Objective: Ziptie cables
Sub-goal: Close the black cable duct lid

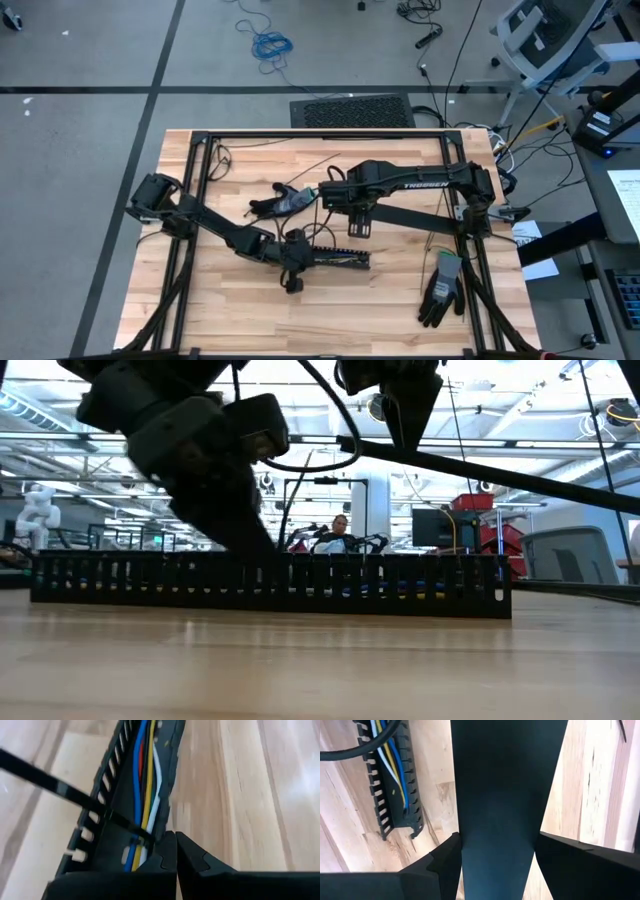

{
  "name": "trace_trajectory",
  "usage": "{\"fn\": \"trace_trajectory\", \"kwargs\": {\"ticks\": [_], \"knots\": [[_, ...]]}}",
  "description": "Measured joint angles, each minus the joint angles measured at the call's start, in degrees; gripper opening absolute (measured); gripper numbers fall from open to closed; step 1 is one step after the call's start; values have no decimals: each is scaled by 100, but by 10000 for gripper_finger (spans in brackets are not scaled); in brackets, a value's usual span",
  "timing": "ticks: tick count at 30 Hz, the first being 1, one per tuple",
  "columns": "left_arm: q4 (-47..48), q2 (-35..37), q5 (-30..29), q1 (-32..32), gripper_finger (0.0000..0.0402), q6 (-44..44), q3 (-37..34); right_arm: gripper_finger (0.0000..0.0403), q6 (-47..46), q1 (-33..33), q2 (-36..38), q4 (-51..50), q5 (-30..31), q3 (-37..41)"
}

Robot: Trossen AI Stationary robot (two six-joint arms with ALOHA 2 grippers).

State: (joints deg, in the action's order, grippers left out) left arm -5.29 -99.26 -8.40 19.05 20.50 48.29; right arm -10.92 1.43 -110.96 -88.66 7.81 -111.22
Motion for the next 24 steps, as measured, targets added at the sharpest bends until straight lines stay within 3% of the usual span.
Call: {"fn": "trace_trajectory", "kwargs": {"ticks": [15,24], "knots": [[141,0,-608,5,0,766,602,197,-83,0,-2,-20,20,0],[-560,-73,600,-127,0,-1172,755,197,-66,2,-2,-105,125,0]]}}
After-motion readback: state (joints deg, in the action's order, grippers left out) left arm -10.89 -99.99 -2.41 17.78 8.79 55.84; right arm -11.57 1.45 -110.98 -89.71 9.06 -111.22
